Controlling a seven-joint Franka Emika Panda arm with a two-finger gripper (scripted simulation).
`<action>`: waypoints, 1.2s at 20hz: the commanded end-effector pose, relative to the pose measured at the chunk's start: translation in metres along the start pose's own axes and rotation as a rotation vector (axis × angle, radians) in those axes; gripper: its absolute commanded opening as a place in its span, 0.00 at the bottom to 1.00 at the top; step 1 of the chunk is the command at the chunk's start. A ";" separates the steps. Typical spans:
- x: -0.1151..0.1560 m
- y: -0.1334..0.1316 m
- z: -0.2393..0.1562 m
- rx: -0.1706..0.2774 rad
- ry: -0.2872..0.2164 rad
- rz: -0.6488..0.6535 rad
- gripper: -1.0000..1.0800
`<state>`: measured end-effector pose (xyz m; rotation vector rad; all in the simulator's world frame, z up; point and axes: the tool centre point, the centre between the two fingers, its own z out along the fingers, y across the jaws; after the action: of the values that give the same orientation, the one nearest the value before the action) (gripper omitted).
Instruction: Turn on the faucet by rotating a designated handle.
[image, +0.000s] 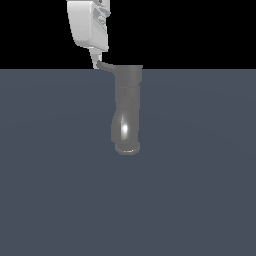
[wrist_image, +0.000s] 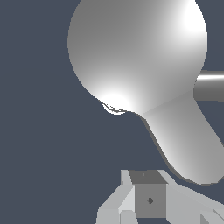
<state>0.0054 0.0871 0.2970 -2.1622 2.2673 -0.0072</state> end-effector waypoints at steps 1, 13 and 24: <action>0.004 0.007 0.000 -0.003 0.002 0.002 0.00; 0.023 0.044 0.000 -0.007 0.003 0.003 0.00; 0.034 0.065 -0.001 -0.007 0.001 -0.017 0.00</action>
<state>-0.0595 0.0726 0.2969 -2.2057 2.2305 -0.0002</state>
